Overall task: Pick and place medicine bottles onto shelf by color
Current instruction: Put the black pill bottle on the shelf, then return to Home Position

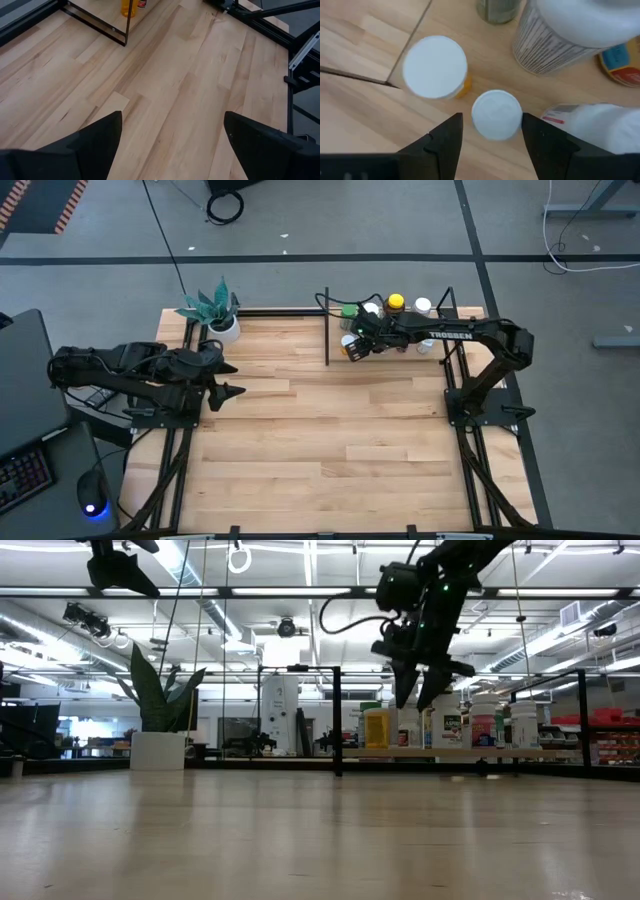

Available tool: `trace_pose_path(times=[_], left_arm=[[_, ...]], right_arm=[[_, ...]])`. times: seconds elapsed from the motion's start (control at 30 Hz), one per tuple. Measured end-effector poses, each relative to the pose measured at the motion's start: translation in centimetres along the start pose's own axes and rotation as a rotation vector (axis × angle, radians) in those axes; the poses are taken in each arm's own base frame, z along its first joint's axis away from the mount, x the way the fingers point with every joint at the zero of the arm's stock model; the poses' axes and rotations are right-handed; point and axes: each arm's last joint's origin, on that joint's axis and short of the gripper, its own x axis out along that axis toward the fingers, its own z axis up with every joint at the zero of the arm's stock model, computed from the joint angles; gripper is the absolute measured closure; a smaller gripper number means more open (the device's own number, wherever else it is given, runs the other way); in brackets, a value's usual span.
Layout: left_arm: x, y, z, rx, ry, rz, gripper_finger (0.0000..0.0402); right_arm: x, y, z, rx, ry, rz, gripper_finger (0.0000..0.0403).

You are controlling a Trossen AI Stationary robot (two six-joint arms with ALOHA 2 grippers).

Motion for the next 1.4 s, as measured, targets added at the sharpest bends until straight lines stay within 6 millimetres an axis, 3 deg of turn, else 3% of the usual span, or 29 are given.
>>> trace_pose_path(times=[0.43, 0.6, 0.73, 0.83, 0.93, 1.07, 1.23, 1.33, 1.4], left_arm=[[0.0, 0.0, 0.2, -0.005, -0.029, 0.021, 0.0047], [0.0, -0.3, 0.6, 0.013, -0.076, -0.007, 0.0047], [-0.3, -1.1, 2.0, 0.065, -0.224, -0.081, 0.0063], [-0.7, -1.3, 2.4, 0.075, -0.275, -0.108, 0.0098], [-0.8, -0.6, 1.2, 0.072, -0.299, -0.130, 0.0153], [-1.0, 1.2, -1.6, 0.016, -0.456, -0.243, 0.0250], [-1.7, 3.6, -4.8, -0.058, -0.674, -0.379, 0.0376], [-2.9, 4.6, -5.6, -0.042, -0.798, -0.422, 0.0390], [-3.7, 5.0, -5.9, 0.028, -0.842, -0.443, 0.0388]], right_arm=[[-8.1, -2.2, -1.8, 0.067, -0.020, 0.125, 0.0193], [-10.4, -0.7, -3.6, -0.014, 0.041, 0.334, 0.0199], [-12.5, 1.3, -5.3, -0.106, -0.089, 0.413, 0.0208], [-14.2, 2.1, -6.4, -0.127, -0.226, 0.426, 0.0221], [-15.2, 2.1, -7.7, -0.148, -0.294, 0.420, 0.0242], [-14.3, 1.1, -9.8, -0.131, -0.317, 0.460, 0.0283], [-12.8, -1.1, -12.3, -0.051, -0.408, 0.653, 0.0354], [-12.2, -2.9, -13.2, -0.048, -0.515, 0.758, 0.0393], [-11.9, -4.2, -13.7, -0.060, -0.600, 0.815, 0.0392]])
